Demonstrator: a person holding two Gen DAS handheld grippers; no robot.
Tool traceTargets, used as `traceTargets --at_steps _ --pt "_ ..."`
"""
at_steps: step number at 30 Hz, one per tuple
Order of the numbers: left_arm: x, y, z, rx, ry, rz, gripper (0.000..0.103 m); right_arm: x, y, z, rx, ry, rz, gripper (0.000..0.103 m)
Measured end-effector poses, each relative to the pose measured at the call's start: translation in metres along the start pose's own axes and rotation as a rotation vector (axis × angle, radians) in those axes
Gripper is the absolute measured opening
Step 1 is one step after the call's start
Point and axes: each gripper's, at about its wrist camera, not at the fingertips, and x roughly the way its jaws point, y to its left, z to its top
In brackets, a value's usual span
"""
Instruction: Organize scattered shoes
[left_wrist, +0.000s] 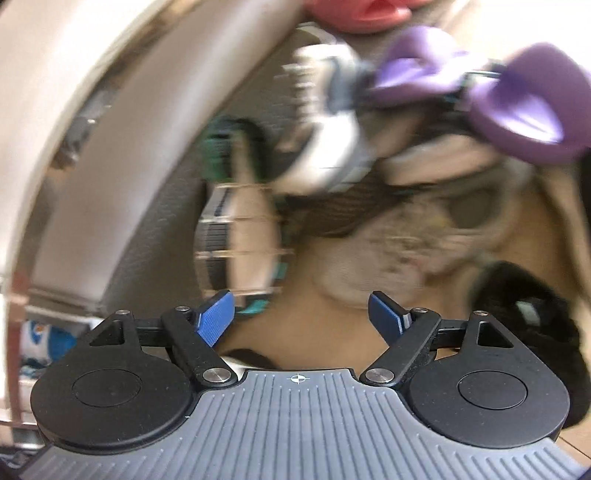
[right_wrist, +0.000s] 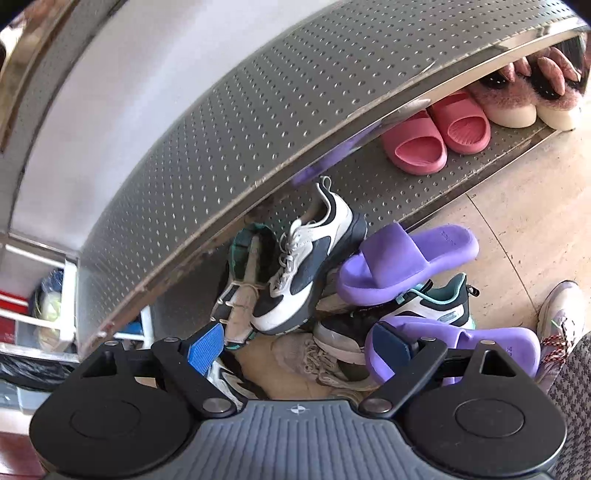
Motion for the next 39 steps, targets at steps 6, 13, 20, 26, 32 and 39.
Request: traceTargets --at_steps 6,13,20,26,32,39 --pt "0.016 -0.042 0.044 0.032 -0.084 0.082 0.088 -0.026 -0.007 0.006 -0.011 -0.056 0.028 0.09" --pt "0.075 -0.058 0.072 0.262 -0.061 0.22 0.089 -0.034 -0.036 0.017 0.069 -0.054 0.025 0.09" --pt "0.1 -0.056 0.075 0.416 -0.027 0.231 0.083 -0.035 -0.038 0.02 0.067 -0.053 0.029 0.091" --pt "0.113 -0.053 0.077 0.51 -0.012 0.226 0.054 -0.027 -0.032 0.02 0.045 -0.026 0.015 0.091" --pt "0.028 -0.048 0.055 0.359 -0.065 0.176 0.05 -0.022 -0.022 0.018 0.014 -0.038 -0.004 0.091" --pt "-0.083 -0.057 -0.007 0.185 -0.021 0.197 0.051 -0.012 -0.01 0.009 0.019 -0.044 0.0 0.091"
